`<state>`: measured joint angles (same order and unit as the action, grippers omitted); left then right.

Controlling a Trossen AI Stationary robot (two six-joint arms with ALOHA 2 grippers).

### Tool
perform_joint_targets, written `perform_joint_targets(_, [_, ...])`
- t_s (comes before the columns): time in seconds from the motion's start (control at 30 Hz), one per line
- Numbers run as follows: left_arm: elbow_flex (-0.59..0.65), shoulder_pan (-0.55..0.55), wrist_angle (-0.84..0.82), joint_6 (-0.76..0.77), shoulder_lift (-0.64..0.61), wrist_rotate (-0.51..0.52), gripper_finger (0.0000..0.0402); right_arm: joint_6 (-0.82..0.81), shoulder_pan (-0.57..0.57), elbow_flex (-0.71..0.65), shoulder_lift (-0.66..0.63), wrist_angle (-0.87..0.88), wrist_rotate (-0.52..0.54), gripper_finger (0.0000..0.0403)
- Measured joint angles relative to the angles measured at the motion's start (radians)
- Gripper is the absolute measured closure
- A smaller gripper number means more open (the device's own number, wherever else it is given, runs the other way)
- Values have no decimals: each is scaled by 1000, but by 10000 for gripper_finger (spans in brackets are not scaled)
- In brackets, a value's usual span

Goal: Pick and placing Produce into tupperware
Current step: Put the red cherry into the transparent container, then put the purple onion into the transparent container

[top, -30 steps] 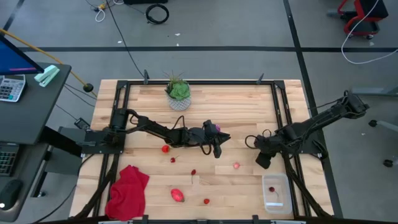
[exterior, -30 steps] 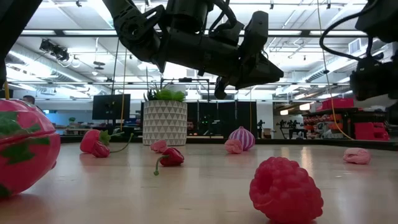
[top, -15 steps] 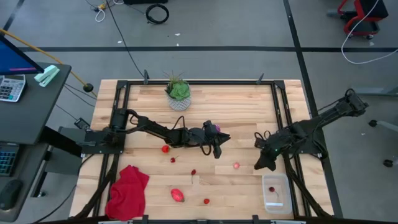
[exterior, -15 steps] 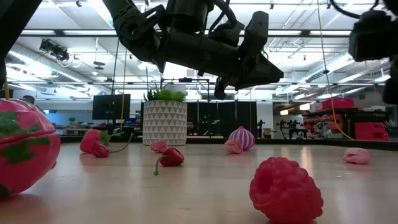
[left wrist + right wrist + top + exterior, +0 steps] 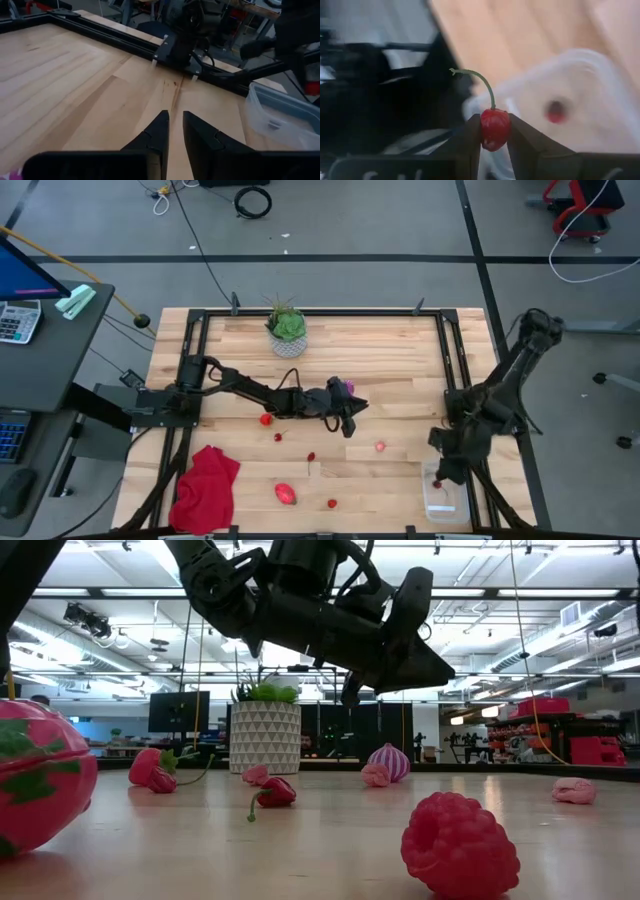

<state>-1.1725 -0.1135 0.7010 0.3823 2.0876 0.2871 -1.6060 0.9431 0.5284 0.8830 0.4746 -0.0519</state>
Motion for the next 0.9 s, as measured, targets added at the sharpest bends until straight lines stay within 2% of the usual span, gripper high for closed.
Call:
perform_joint_targets(0.07, [0,-3,3,0,0,0,341,-30,49,57,67,122,17,318])
perform_joint_targets(0.17, [0,-9,3,12,0,0,346,-80,104,103,181,266,-38,319])
perform_joint_targets(0.27, [0,-13,5,26,0,0,350,-96,134,114,276,260,-95,318])
perform_joint_targets(0.4, [0,-16,5,26,0,0,350,-70,142,114,350,231,-99,309])
perform_joint_targets(0.63, [0,-12,5,25,0,0,345,-51,113,114,344,189,-92,280])
perform_joint_targets(0.9, [0,-5,5,24,0,0,350,-42,98,114,294,129,-24,241])
